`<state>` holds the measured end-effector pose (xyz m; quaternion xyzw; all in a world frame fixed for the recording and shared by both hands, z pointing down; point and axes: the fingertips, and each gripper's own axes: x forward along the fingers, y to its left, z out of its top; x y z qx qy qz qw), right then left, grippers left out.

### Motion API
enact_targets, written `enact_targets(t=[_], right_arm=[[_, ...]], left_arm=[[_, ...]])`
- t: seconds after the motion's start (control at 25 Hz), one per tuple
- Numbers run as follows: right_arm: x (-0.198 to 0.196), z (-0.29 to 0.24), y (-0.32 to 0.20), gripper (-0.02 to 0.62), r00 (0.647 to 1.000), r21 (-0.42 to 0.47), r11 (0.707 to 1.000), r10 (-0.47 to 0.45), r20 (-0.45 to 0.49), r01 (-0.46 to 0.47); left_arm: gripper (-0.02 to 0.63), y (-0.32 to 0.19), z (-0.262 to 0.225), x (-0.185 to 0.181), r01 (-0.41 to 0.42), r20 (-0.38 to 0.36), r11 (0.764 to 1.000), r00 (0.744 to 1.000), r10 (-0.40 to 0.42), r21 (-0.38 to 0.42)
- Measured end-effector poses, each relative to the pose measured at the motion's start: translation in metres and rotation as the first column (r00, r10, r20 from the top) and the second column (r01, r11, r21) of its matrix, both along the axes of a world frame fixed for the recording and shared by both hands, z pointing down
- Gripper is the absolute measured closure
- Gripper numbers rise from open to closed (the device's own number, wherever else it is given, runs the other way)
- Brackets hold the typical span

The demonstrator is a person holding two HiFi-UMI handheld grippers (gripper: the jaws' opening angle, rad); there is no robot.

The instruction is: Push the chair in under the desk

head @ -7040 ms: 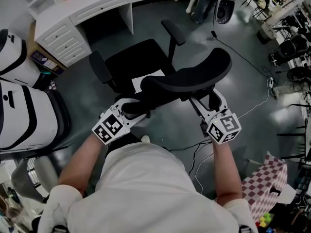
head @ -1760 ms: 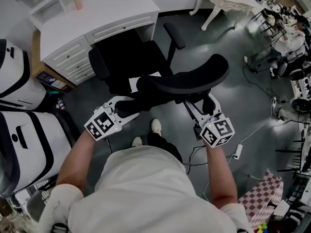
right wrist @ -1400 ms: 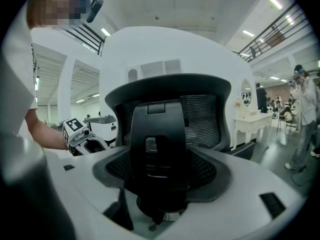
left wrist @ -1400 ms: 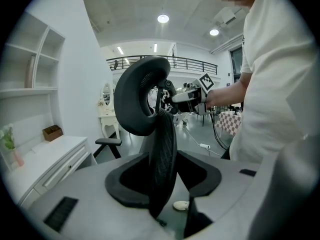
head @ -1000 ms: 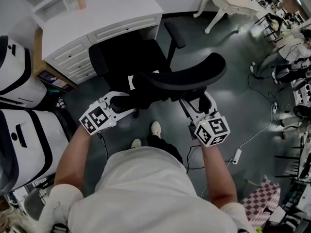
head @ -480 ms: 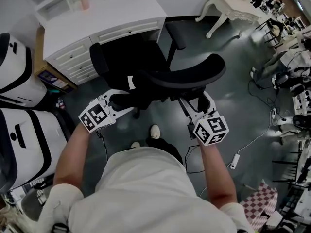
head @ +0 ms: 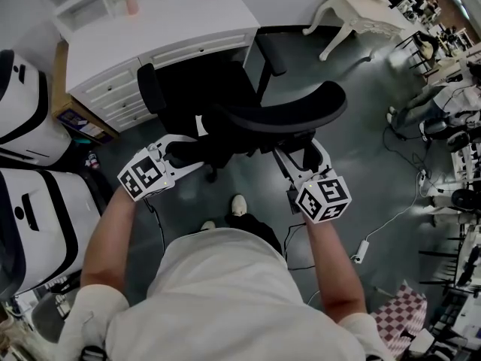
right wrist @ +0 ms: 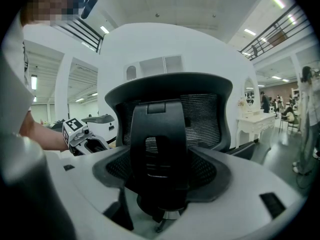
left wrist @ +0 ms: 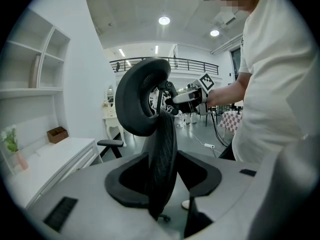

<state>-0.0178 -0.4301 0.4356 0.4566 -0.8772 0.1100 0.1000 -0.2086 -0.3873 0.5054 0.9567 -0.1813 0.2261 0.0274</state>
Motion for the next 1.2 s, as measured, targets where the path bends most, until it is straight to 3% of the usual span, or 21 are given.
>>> enact_targets(t=[1.2], right_arm=[[-0.033,0.0,-0.039,0.279,1.0,-0.011,1.0,-0.003,-0.01,0.003]], left_arm=[[0.419,-0.044,0.0,-0.034,0.023,-0.024,1.0,0.999,-0.023,0.017]])
